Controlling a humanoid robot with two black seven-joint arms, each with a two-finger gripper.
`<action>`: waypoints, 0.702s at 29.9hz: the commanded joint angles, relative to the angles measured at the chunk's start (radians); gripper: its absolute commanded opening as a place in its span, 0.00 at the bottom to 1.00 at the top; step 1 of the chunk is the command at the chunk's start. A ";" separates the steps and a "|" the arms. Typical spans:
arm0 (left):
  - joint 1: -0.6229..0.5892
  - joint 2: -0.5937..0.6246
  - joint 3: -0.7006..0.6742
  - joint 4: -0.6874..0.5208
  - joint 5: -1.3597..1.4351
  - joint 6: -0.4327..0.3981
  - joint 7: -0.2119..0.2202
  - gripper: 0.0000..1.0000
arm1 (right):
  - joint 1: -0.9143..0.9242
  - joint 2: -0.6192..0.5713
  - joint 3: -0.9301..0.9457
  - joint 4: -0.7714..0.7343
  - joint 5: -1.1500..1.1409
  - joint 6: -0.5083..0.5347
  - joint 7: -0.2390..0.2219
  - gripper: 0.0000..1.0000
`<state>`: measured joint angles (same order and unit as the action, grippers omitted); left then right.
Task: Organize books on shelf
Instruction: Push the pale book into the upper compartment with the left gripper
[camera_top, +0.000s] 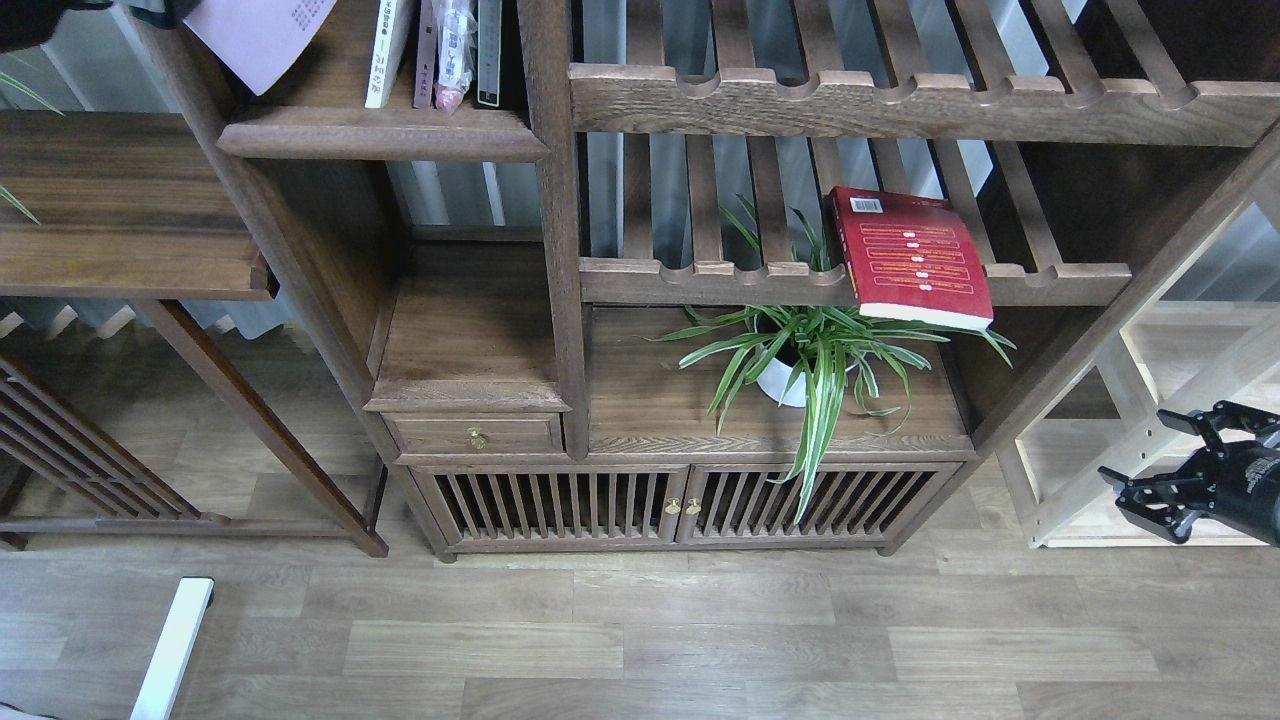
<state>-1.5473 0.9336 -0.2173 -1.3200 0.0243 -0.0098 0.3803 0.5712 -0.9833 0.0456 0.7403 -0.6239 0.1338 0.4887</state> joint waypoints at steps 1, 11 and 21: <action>-0.051 -0.053 0.055 0.056 -0.009 0.042 0.005 0.00 | -0.001 -0.002 0.000 0.002 -0.002 -0.003 0.000 0.88; -0.080 -0.185 0.095 0.197 -0.026 0.112 0.035 0.00 | -0.014 -0.009 0.002 0.008 -0.002 -0.010 0.000 0.88; -0.088 -0.294 0.102 0.286 -0.079 0.177 0.046 0.00 | -0.016 -0.015 0.002 0.010 -0.002 -0.010 0.000 0.88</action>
<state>-1.6291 0.6647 -0.1141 -1.0540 -0.0496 0.1525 0.4248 0.5556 -0.9977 0.0476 0.7500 -0.6259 0.1229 0.4887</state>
